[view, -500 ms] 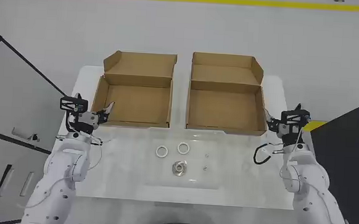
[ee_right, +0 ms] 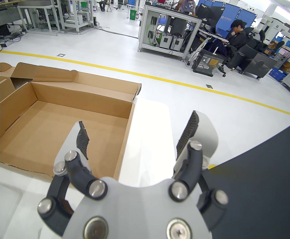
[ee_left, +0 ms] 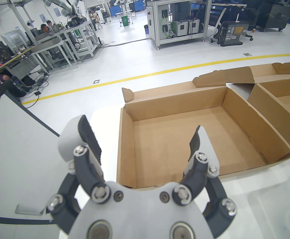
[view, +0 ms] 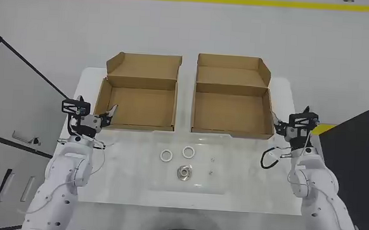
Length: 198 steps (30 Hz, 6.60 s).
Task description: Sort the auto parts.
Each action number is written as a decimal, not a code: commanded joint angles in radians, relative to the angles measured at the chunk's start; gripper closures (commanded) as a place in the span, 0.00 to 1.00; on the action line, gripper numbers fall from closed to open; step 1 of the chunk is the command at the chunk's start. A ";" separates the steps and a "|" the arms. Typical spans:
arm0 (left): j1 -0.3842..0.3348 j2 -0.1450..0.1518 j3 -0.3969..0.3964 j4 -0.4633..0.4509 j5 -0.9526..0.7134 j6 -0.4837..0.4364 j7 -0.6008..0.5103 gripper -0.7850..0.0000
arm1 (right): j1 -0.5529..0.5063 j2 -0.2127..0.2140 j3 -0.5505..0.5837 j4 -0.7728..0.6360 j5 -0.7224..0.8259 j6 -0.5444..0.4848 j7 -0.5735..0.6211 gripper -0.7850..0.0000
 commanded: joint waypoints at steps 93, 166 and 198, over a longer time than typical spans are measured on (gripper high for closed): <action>0.000 0.000 0.000 0.000 0.000 0.000 0.000 0.00 | 1.238 0.396 -1.229 -0.216 0.254 -0.998 0.815 0.00; 0.000 0.000 0.000 0.000 0.000 0.000 0.000 0.00 | 1.147 0.303 -1.431 -0.068 0.141 -0.998 0.815 0.30; 0.000 0.000 0.000 0.000 0.000 0.000 0.000 0.00 | 1.107 0.281 -1.431 -0.013 0.147 -0.998 0.815 0.46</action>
